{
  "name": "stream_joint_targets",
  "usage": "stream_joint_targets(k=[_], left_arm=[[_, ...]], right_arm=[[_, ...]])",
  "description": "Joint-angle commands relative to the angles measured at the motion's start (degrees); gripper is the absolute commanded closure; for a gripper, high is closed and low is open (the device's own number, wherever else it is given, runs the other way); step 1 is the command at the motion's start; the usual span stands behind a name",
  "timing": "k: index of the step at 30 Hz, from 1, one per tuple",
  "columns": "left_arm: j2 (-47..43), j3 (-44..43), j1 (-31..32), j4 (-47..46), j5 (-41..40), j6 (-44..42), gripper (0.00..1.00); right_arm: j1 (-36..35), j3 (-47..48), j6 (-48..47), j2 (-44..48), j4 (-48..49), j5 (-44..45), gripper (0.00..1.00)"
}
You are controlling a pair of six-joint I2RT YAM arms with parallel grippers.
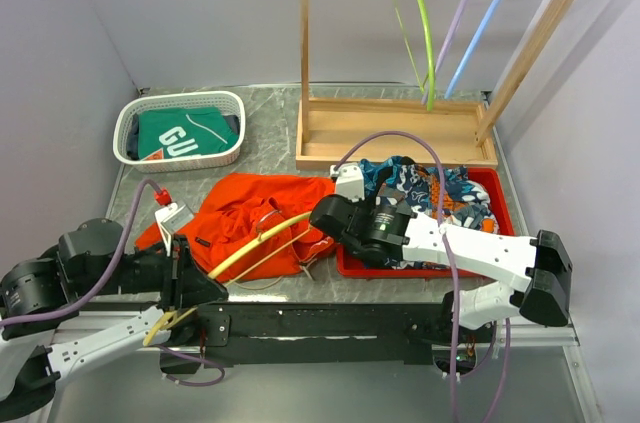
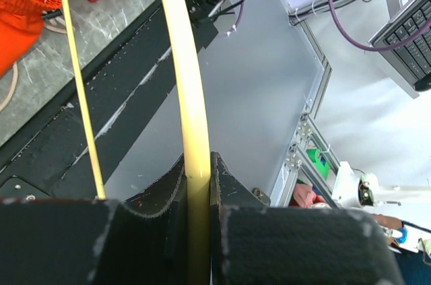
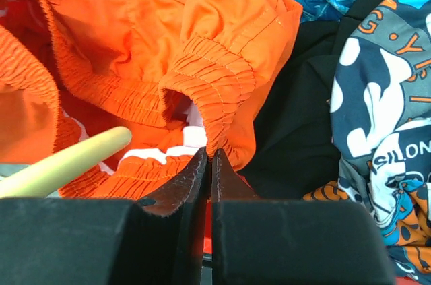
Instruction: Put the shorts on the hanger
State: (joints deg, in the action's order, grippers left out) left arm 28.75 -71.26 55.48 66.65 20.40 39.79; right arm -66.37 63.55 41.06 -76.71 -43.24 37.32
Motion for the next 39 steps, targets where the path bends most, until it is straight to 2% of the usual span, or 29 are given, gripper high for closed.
stream_joint_targets(k=[1, 8, 12, 17, 22, 26, 30, 32, 35, 38, 39], left_arm=[[0.2, 1.0, 0.2, -5.4, 2.3, -0.1, 0.99], [0.4, 7.4, 0.1, -13.5, 2.9, -0.2, 0.99], [-0.2, 9.8, 0.1, -17.9, -0.8, 0.2, 0.99], [-4.2, 18.5, 0.1, -28.8, -7.0, 2.6, 0.99], [-4.7, 26.8, 0.1, -40.5, -11.7, 5.4, 0.99], [-3.7, 28.6, 0.2, -44.0, -18.5, 7.8, 0.99], [-5.4, 31.3, 0.1, -49.6, -27.8, 7.8, 0.99], [-6.4, 32.6, 0.1, -55.1, -29.7, 7.8, 0.99], [-7.0, 34.4, 0.1, -60.7, -31.0, 6.3, 0.99], [-6.3, 34.3, 0.1, -62.6, -31.7, 3.8, 0.99], [-6.1, 33.8, 0.1, -62.8, -31.8, 3.5, 0.99]], right_arm=[[0.4, 0.8, -0.5, 3.6, 2.5, 0.0, 0.96], [0.4, 0.1, -2.8, 6.5, 5.1, -1.8, 0.99], [0.3, -0.5, -5.1, 8.1, 7.2, -3.9, 1.00], [0.3, -0.8, -11.2, 11.0, 13.0, -8.7, 1.00], [0.1, 3.5, -18.3, 11.6, 16.3, -13.3, 1.00], [0.0, 8.9, -23.5, 10.6, 18.5, -17.3, 1.00], [-1.0, 10.0, -26.0, 9.9, 20.1, -22.6, 1.00], [-1.6, 9.2, -28.4, 9.8, 20.4, -24.8, 1.00], [-1.6, 9.5, -28.0, 9.0, 17.7, -19.8, 1.00], [-0.3, 8.9, -23.4, 9.0, 15.3, -11.5, 0.81], [0.4, 8.8, -21.5, 9.0, 14.9, -10.0, 0.71]])
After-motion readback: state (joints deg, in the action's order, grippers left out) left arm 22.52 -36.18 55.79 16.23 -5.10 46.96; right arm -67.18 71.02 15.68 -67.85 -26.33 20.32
